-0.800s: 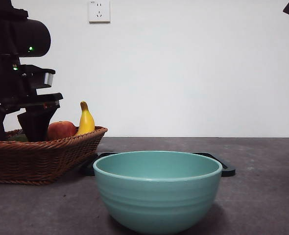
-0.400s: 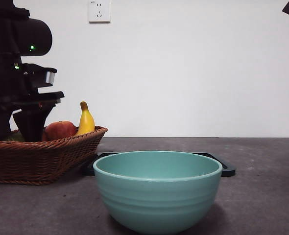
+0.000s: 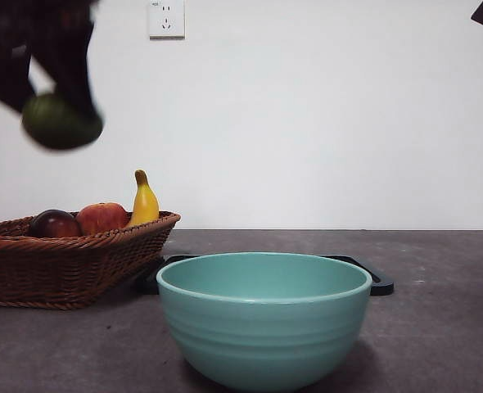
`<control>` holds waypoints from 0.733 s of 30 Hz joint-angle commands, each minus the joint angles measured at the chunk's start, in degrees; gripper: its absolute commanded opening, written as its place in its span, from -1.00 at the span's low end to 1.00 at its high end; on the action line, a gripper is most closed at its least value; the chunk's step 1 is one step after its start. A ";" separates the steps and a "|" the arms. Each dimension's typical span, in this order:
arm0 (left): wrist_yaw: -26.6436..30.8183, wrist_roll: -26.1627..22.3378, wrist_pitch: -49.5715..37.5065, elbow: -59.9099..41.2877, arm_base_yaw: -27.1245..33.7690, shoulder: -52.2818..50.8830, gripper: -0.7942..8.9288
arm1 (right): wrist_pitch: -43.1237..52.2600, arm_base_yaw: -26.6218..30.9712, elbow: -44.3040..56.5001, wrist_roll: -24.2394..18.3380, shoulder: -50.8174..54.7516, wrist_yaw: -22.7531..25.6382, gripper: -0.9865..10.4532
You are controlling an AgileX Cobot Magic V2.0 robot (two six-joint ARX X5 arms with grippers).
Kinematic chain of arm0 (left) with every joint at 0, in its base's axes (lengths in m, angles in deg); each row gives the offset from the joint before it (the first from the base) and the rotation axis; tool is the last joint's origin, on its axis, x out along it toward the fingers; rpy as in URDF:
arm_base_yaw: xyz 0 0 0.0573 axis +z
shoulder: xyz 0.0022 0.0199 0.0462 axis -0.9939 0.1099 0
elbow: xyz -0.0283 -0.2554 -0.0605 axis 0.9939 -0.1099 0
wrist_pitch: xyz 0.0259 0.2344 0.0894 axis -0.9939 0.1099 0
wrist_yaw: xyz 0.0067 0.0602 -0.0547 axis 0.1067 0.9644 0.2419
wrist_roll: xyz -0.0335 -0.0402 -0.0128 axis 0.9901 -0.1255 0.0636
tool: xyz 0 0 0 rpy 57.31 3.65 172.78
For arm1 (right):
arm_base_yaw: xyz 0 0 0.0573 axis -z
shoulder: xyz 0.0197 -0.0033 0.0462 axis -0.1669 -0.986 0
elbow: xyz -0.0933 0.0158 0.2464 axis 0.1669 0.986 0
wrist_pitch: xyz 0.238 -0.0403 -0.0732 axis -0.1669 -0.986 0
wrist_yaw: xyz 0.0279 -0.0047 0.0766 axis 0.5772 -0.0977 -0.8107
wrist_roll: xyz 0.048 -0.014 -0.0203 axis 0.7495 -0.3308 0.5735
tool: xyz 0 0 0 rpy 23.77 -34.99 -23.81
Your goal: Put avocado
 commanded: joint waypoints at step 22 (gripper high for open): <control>-1.38 0.94 -6.71 0.79 -30.21 18.40 -0.48 | 0.57 -0.31 -1.14 0.68 -0.48 1.53 -0.13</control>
